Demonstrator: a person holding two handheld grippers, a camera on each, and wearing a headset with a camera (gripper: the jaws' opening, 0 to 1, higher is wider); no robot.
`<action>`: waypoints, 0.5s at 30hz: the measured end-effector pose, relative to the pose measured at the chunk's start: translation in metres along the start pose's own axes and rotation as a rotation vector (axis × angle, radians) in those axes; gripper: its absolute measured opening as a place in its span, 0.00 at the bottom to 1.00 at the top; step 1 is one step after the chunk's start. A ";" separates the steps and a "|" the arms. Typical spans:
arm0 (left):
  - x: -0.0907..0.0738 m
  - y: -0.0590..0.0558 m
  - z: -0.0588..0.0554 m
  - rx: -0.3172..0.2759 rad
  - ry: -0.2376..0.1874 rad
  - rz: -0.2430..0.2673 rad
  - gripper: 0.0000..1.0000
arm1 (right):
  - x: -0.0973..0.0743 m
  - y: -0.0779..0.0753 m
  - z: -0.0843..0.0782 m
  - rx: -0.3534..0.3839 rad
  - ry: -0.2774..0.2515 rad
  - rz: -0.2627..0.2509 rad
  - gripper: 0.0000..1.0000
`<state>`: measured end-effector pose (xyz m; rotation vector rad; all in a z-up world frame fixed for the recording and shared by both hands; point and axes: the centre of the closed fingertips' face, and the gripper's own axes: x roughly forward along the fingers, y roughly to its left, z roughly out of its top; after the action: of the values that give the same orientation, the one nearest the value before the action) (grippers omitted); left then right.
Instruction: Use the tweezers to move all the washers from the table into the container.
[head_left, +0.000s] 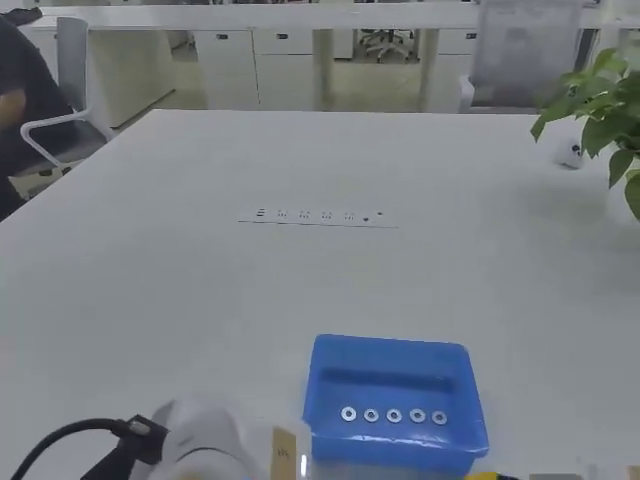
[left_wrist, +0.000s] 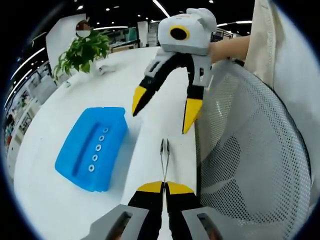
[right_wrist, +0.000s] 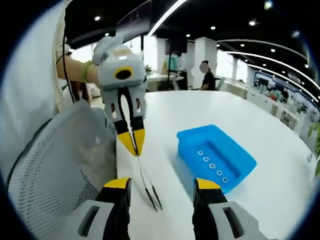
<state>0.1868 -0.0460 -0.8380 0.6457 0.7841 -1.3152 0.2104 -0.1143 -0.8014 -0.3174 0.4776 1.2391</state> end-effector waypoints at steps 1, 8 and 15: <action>0.002 0.001 -0.001 -0.006 0.006 -0.004 0.00 | -0.008 -0.004 0.004 0.038 -0.036 -0.025 0.48; 0.009 0.003 -0.009 0.014 0.085 -0.026 0.00 | -0.047 -0.028 0.003 0.091 -0.091 -0.169 0.58; 0.019 0.002 -0.026 0.038 0.188 -0.047 0.00 | -0.072 -0.043 0.000 0.128 -0.143 -0.308 0.74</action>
<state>0.1868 -0.0359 -0.8688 0.7937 0.9330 -1.3283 0.2340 -0.1866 -0.7660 -0.1837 0.3671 0.9195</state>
